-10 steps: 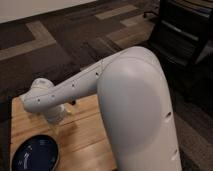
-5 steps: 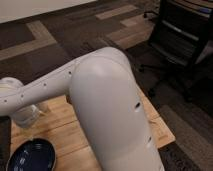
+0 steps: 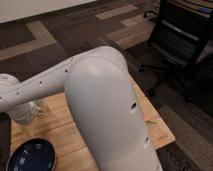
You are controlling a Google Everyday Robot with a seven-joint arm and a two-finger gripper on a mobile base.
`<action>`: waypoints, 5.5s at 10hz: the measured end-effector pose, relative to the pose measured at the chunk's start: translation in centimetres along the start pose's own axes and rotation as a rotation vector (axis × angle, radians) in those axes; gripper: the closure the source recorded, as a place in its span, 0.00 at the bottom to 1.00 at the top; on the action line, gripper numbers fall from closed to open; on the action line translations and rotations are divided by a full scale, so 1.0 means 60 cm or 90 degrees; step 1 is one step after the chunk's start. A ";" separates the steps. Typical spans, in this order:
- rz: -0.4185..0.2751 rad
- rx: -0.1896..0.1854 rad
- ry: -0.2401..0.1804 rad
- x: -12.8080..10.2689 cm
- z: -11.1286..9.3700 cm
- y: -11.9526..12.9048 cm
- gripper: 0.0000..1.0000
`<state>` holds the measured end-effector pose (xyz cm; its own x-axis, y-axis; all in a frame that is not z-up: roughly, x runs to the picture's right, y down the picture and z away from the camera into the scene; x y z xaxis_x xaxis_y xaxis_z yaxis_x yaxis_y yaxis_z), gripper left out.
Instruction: Push the ceramic bowl across the table
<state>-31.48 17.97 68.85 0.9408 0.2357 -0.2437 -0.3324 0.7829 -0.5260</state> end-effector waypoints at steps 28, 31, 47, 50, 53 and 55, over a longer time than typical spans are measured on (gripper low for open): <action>0.203 -0.025 0.011 0.109 0.090 -0.043 0.35; 0.091 -0.018 -0.036 -0.005 0.060 -0.033 0.35; -0.033 -0.027 -0.095 -0.034 -0.058 0.078 0.35; 0.042 -0.042 -0.058 0.066 -0.023 0.082 0.35; 0.109 -0.055 -0.027 0.128 0.022 0.084 0.35; 0.132 -0.056 -0.018 0.142 0.036 0.080 0.35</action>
<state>-24.89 25.00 66.03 0.8526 0.4034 -0.3323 -0.5226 0.6627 -0.5363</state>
